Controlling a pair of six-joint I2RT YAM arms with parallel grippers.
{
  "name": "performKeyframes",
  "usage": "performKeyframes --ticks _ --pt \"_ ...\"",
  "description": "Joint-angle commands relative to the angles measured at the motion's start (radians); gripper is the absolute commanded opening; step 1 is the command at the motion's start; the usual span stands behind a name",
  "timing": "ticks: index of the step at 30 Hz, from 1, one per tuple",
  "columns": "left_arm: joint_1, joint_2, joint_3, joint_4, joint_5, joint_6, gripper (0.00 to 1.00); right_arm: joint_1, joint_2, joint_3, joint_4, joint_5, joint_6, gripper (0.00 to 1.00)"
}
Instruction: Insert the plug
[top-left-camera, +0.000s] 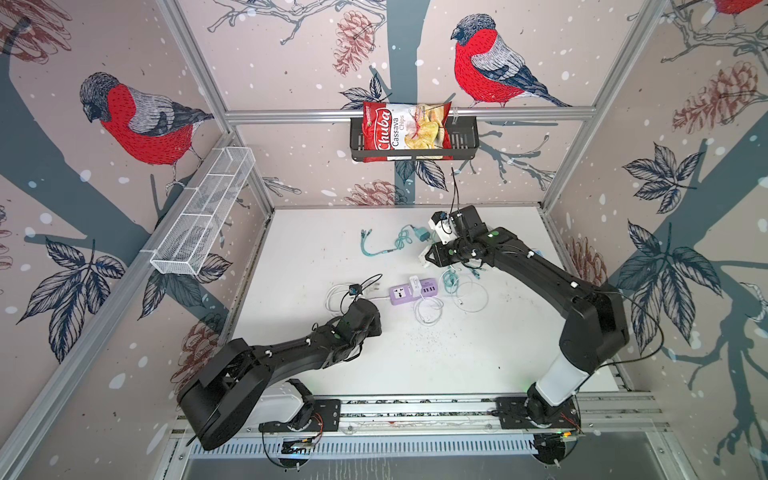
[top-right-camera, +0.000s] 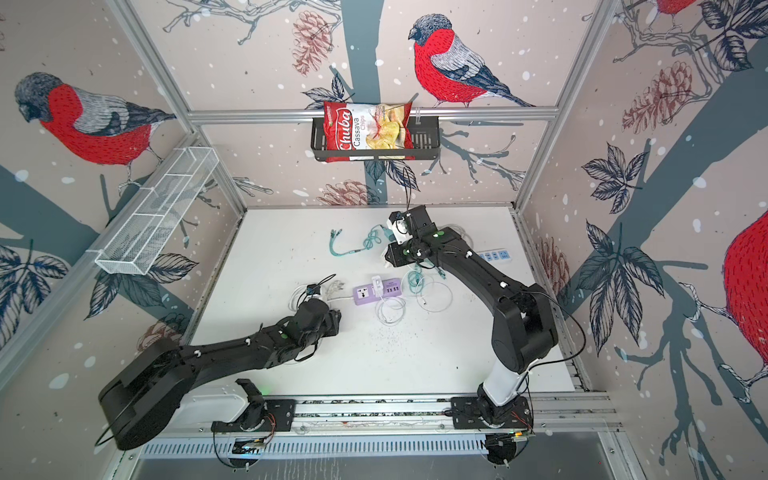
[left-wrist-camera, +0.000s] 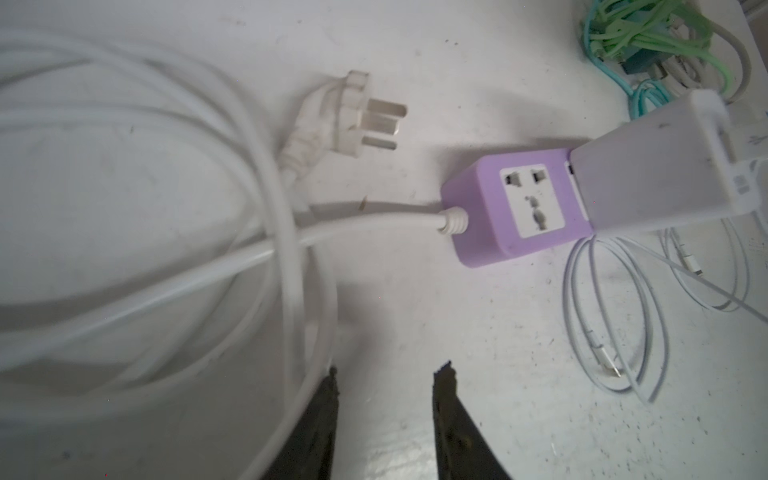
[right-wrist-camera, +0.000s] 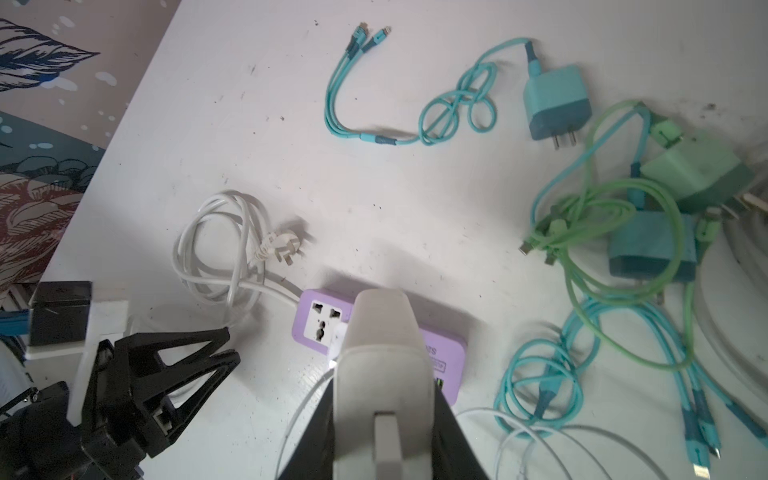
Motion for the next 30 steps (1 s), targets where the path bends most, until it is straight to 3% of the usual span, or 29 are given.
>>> performKeyframes --ticks 1,11,21,30 --pt "0.014 -0.027 -0.049 -0.012 -0.059 -0.105 0.37 0.016 0.026 0.038 0.033 -0.059 -0.062 0.16" --pt "0.156 0.023 -0.092 0.073 -0.086 -0.115 0.37 0.044 0.079 0.051 0.094 -0.116 -0.202 0.16" --pt "0.304 0.244 -0.002 0.205 -0.041 -0.019 0.34 0.033 0.2 0.133 0.053 -0.094 -0.204 0.16" --pt "0.357 0.474 0.185 0.256 0.009 0.054 0.32 0.027 0.288 0.162 0.021 -0.041 -0.19 0.15"
